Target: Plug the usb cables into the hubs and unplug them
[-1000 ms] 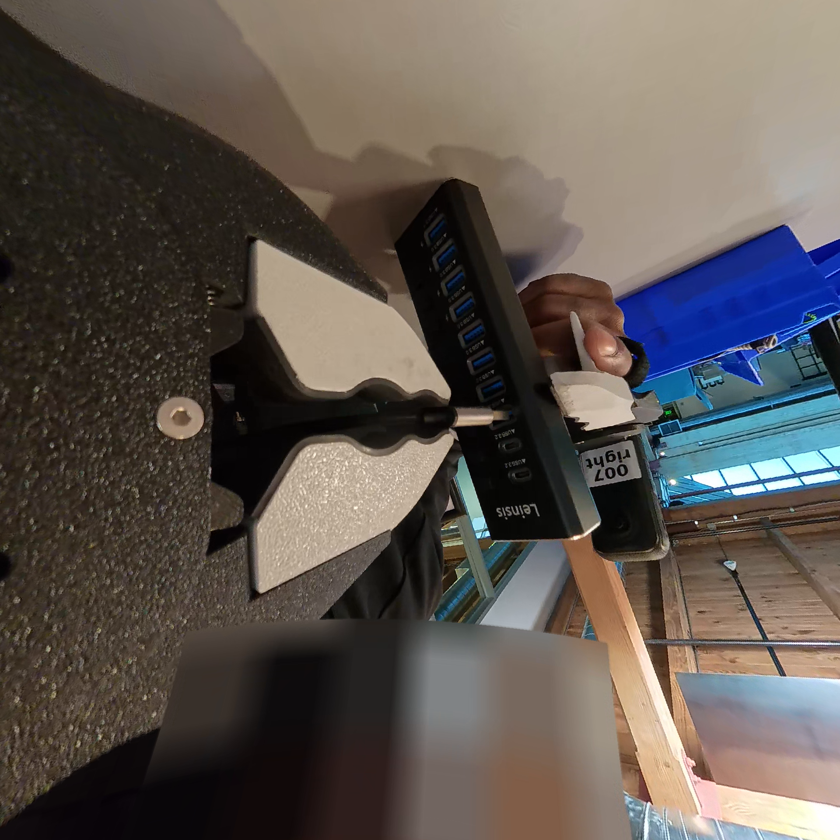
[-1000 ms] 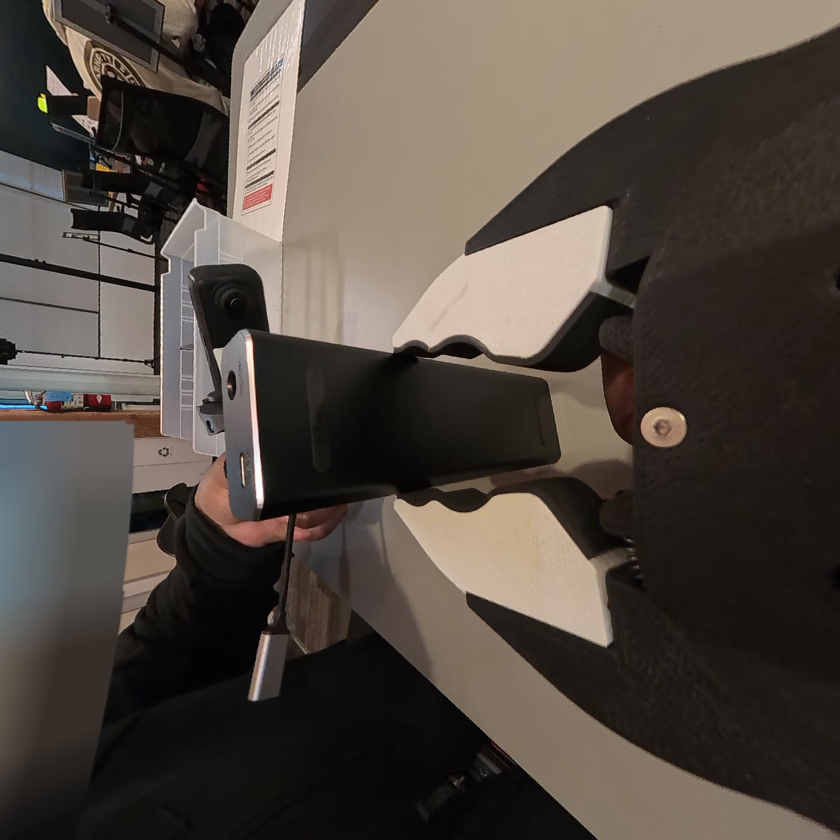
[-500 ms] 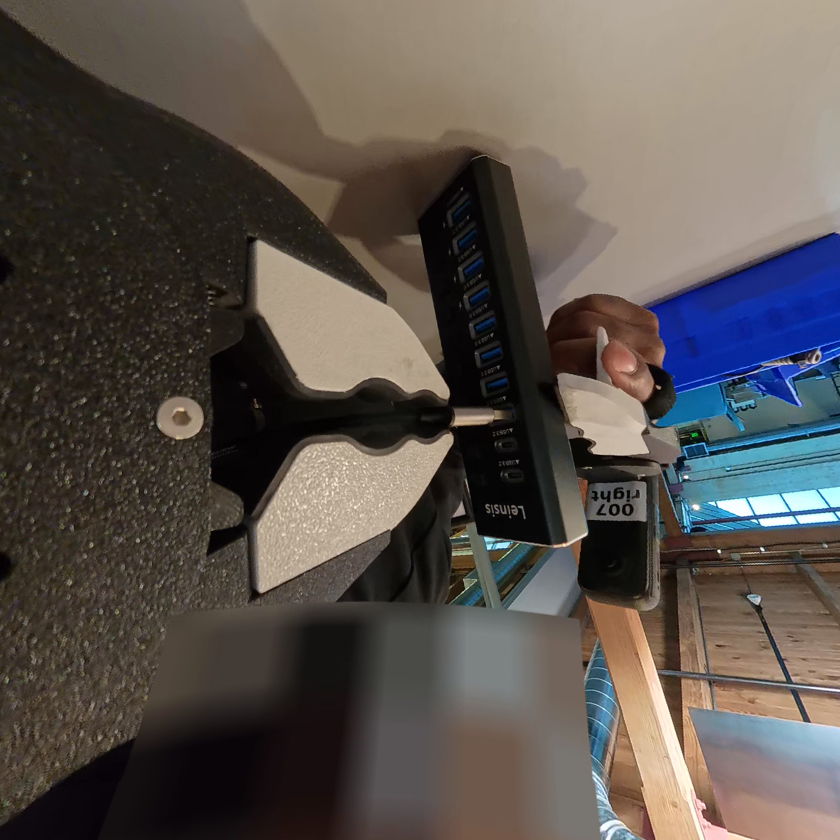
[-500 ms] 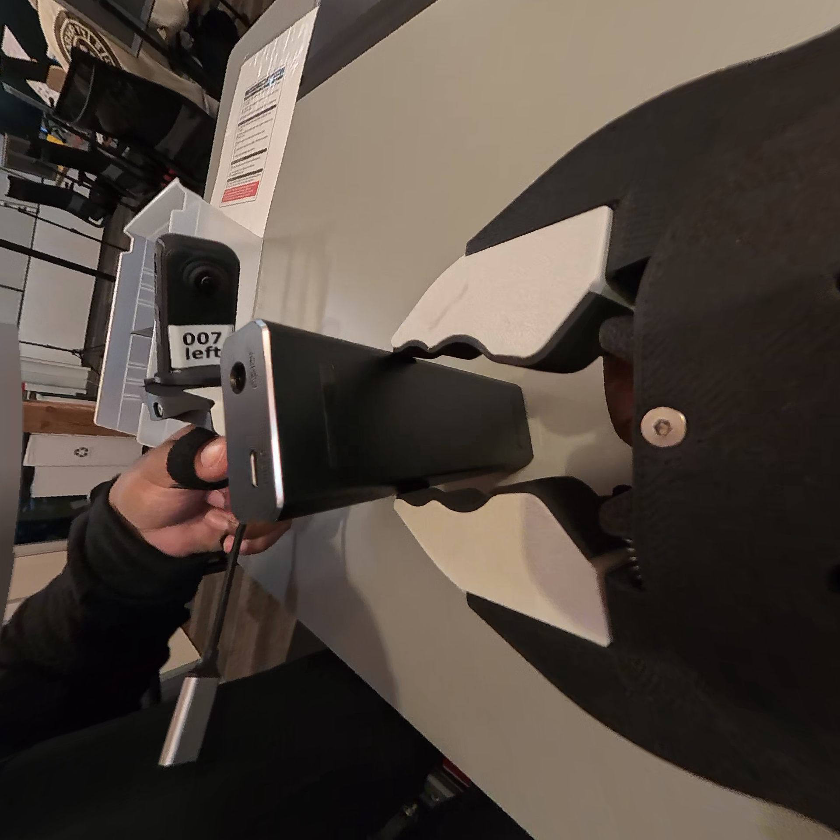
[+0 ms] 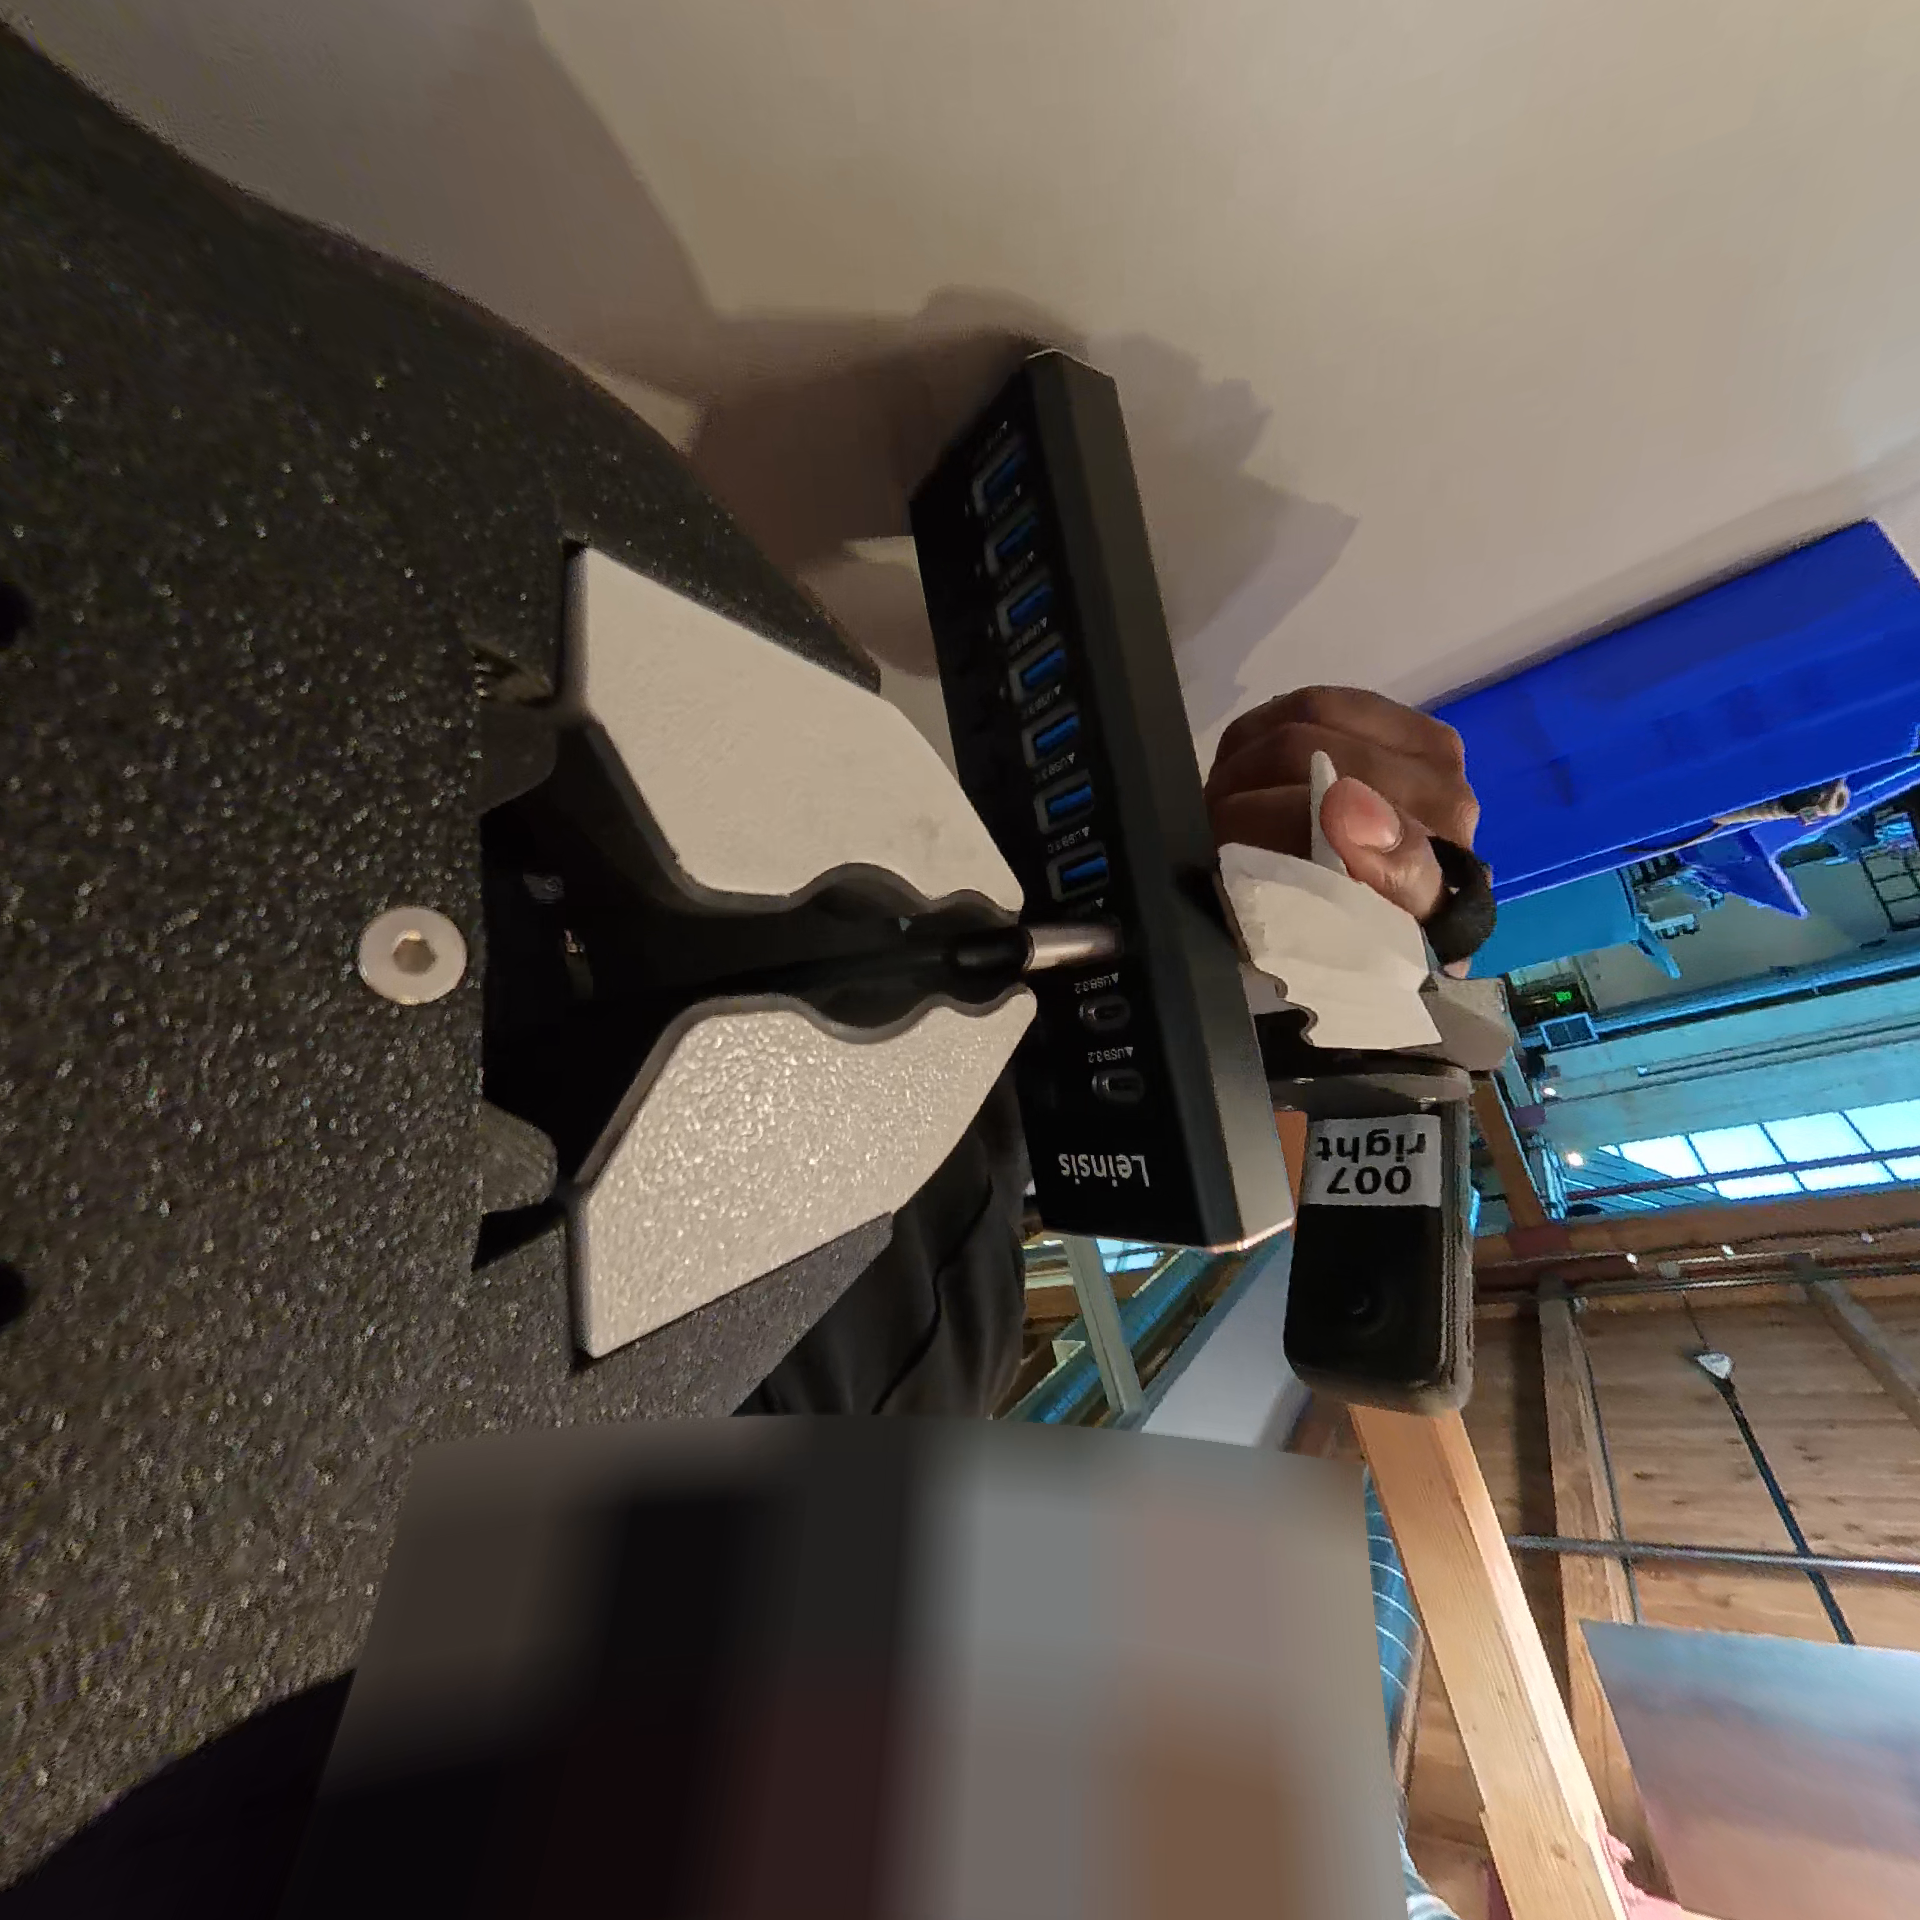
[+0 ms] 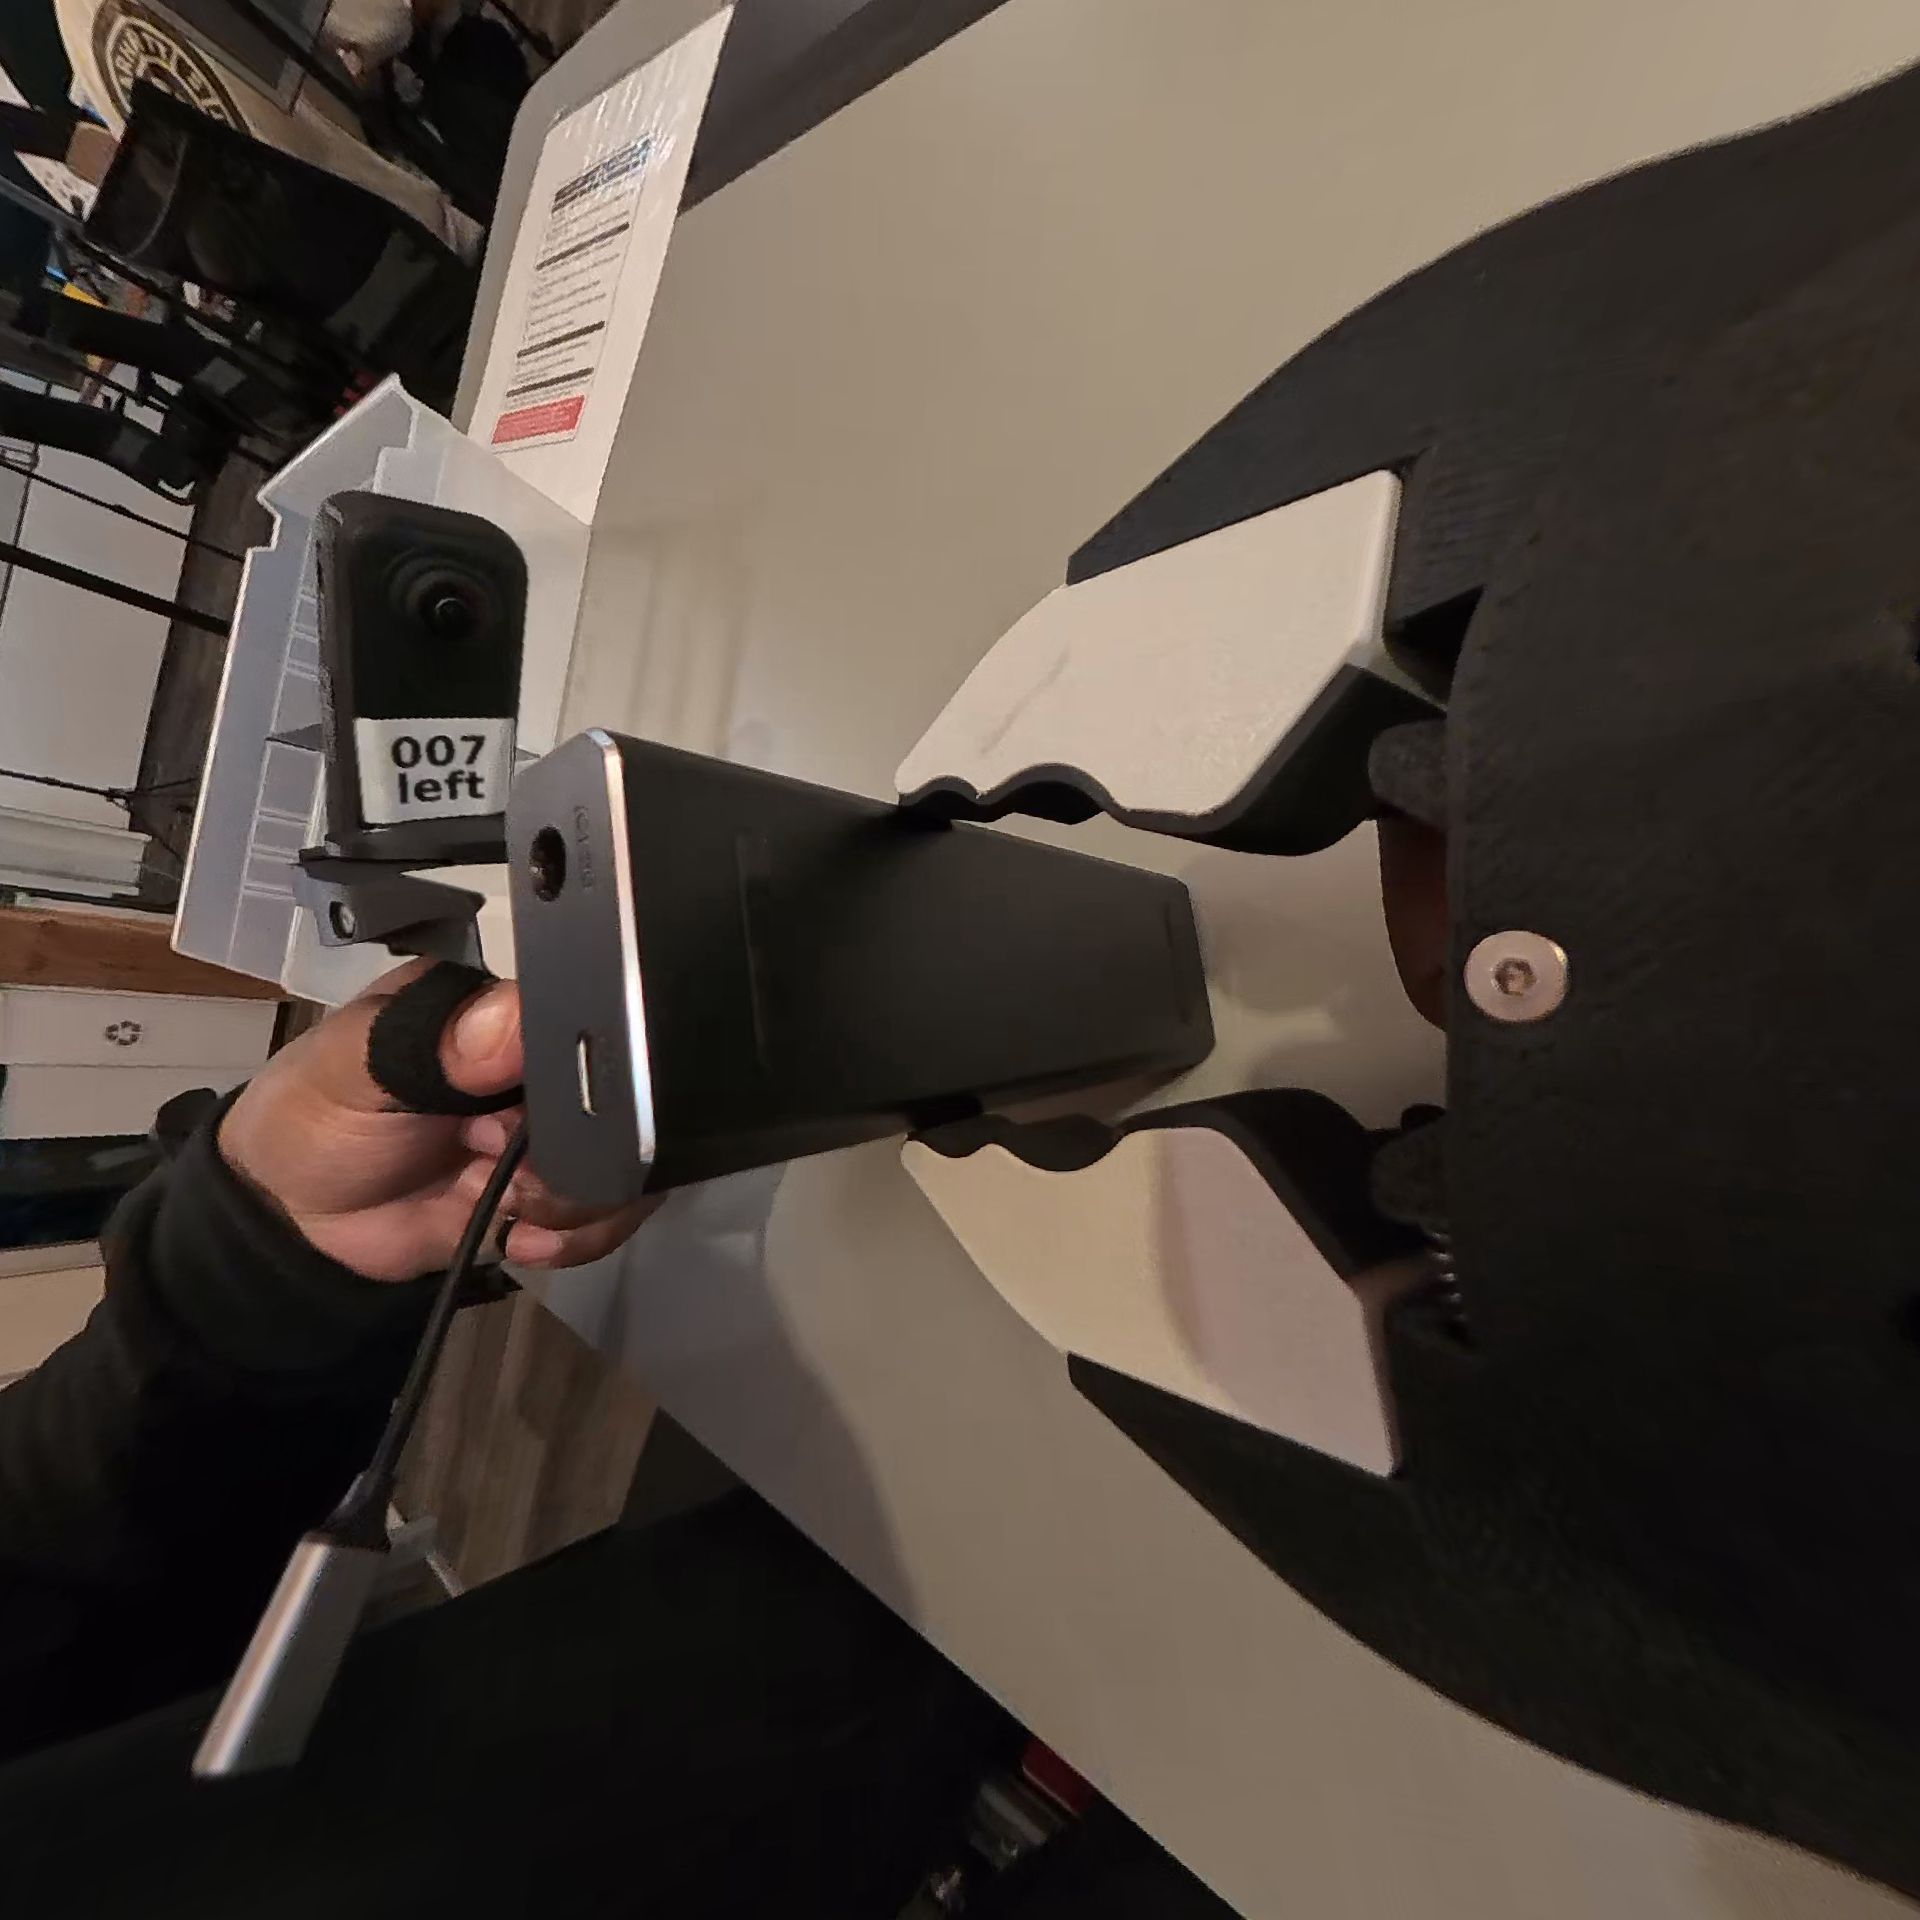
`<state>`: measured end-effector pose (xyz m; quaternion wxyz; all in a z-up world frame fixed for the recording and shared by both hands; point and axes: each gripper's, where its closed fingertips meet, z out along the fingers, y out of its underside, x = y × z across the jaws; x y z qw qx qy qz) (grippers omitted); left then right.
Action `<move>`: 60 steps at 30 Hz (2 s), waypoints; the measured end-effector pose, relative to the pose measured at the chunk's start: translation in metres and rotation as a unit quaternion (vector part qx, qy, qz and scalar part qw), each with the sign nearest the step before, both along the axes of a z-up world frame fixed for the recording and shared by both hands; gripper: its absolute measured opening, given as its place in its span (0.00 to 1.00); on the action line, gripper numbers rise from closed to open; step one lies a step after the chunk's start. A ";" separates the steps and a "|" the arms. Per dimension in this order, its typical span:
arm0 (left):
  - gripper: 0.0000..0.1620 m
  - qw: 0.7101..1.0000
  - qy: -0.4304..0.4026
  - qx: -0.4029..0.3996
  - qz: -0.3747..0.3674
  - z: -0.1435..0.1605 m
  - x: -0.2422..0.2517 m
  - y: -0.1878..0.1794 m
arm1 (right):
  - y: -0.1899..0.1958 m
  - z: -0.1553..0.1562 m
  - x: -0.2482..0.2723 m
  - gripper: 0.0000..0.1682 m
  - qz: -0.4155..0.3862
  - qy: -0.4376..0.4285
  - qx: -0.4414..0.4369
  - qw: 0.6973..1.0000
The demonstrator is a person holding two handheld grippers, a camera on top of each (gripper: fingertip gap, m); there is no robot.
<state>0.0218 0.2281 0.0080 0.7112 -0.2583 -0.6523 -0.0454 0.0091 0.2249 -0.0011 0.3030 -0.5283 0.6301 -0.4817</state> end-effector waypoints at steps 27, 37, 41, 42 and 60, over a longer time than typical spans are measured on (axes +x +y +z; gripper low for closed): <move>0.09 0.995 -0.013 -0.097 0.013 0.010 -0.036 -0.015 | 0.001 0.041 -0.040 0.34 -0.083 0.024 0.014 0.996; 0.37 0.978 0.105 -0.152 0.100 0.038 -0.031 -0.070 | 0.021 0.017 -0.098 0.34 -0.164 -0.035 0.049 0.985; 0.34 0.976 0.125 -0.133 0.118 0.019 -0.017 -0.083 | 0.033 -0.031 -0.115 0.33 -0.197 0.037 0.083 0.976; 0.33 0.977 0.123 -0.127 0.120 0.013 -0.015 -0.084 | 0.035 -0.040 -0.116 0.32 -0.201 0.043 0.094 0.974; 0.40 0.929 -0.050 -0.361 0.069 -0.037 0.007 -0.046 | 0.028 -0.101 -0.140 0.06 -0.258 0.182 0.142 0.938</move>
